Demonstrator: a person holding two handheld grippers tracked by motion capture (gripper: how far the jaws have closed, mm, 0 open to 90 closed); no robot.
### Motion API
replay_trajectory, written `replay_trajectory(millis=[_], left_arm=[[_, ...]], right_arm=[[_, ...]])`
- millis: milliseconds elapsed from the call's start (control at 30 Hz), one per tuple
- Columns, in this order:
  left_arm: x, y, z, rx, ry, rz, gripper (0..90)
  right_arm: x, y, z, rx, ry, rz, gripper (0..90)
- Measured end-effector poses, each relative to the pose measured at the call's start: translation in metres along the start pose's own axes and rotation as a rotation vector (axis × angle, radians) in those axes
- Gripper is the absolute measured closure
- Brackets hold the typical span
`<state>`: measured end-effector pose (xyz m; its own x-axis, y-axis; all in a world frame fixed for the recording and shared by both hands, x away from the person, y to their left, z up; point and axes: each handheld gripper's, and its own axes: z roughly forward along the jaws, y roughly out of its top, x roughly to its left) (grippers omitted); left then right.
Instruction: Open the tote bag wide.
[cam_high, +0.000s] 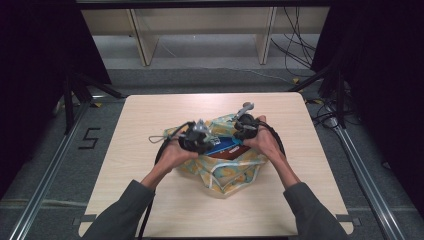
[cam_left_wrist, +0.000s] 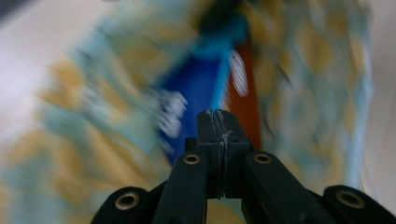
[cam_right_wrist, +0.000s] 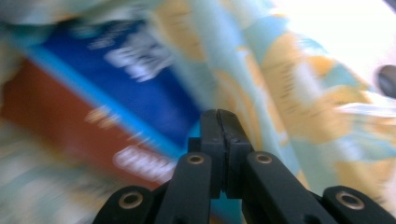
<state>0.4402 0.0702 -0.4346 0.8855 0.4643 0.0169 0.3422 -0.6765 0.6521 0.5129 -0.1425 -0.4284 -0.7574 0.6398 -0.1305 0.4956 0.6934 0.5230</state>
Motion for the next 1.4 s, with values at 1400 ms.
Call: replay_trajectory(millis=[1400], left_arm=[[0.071,-0.032,0.014,-0.058,0.246,-0.223,88.9]], right_arm=[[-0.051,-0.073,0.031,0.039,-0.042,0.204,90.0]])
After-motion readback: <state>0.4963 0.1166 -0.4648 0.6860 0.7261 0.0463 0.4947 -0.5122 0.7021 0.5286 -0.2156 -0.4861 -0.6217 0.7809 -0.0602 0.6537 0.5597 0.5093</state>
